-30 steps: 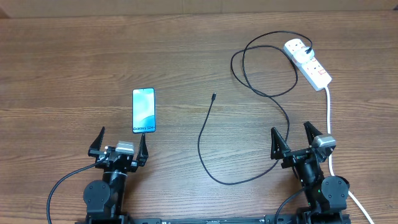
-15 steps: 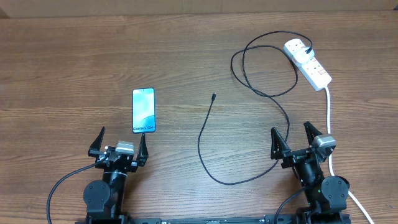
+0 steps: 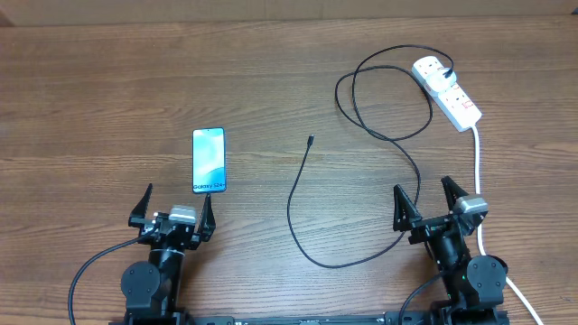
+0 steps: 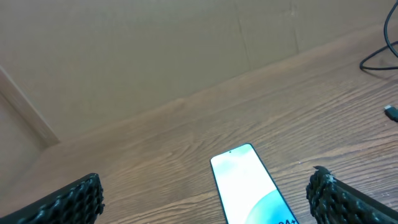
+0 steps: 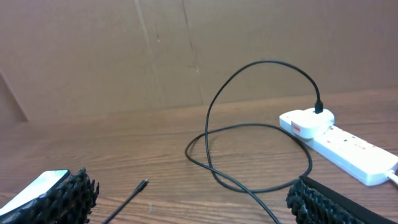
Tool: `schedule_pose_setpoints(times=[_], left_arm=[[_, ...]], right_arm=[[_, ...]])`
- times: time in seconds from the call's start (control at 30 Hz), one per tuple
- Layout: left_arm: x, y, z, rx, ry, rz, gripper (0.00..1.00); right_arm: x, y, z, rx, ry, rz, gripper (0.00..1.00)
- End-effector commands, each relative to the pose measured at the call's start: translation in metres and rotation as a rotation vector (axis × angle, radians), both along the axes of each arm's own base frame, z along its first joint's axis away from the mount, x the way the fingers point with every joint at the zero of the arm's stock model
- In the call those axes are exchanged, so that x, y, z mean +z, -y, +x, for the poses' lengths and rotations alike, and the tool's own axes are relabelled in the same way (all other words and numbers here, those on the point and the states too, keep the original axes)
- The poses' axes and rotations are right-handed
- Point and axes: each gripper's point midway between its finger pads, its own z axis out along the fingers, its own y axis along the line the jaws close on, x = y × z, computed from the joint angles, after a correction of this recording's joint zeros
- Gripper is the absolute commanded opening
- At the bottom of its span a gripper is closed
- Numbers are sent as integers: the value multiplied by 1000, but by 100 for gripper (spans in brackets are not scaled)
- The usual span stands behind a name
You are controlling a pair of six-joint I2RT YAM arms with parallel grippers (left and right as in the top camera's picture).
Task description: Plug charger to phone and switch on socket
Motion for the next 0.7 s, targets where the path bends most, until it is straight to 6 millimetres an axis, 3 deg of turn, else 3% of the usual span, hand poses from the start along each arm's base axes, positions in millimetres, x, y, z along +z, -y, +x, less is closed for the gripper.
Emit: schedule_pose_setpoints(times=[0.0,0.4,0.67], left_arm=[[5,0,0,9,20,-107,100],[66,5,-7,-23,55,-188,100],[110,18,17,-87,-82,-198,100]], right_arm=[[7,-7,-2,37,42,5,100],[9,-6,-2,35,46,4,100],[24,-6,-5,34,-18,2,100]])
